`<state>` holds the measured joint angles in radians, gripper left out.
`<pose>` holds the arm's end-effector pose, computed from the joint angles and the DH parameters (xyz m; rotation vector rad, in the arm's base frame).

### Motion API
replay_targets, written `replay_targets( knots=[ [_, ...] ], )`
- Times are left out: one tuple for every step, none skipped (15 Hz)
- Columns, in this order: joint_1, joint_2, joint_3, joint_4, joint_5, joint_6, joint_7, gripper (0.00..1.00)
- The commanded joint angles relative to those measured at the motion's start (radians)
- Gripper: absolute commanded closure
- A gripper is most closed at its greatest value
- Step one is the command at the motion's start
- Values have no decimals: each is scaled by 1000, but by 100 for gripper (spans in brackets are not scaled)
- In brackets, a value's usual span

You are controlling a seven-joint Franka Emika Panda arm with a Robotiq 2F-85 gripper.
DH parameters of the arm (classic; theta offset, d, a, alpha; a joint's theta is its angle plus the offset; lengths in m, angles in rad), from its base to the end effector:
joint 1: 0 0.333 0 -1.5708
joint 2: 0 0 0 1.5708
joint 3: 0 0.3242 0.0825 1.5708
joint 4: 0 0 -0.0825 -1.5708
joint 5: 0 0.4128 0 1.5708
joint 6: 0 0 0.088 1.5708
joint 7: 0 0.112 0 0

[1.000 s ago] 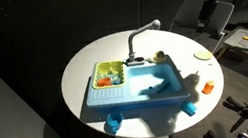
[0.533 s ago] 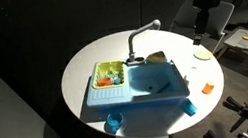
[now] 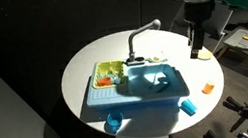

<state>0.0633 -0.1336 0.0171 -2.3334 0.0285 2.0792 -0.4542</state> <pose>0.4931 0.0413 0.3674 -2.9892 -0.7935 0.1772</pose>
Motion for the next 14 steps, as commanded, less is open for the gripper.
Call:
replay_targets(
  knots=[
    [12,13,12,24,-29,-6,-18,0],
    [14,18,13,31,-33,-6,-27,0],
    [14,26,12,42,-41,-1,-40,0],
    [13,32,11,50,-51,5,-47,0],
    [9,45,6,65,-56,13,-62,0],
    [5,61,0,85,-56,15,-78,0],
    [0,82,-7,112,-54,17,-100,0],
    [-4,100,-11,133,-59,28,-120,0],
    [-9,123,-16,164,-63,34,-146,0],
    [-13,143,-17,190,-65,39,-171,0],
    [-15,159,-14,213,-66,40,-185,0],
    [-18,172,-11,228,-65,41,-199,0],
    [-17,180,-3,233,-68,44,-203,0],
    [-14,186,4,233,-74,47,-202,0]
  ],
)
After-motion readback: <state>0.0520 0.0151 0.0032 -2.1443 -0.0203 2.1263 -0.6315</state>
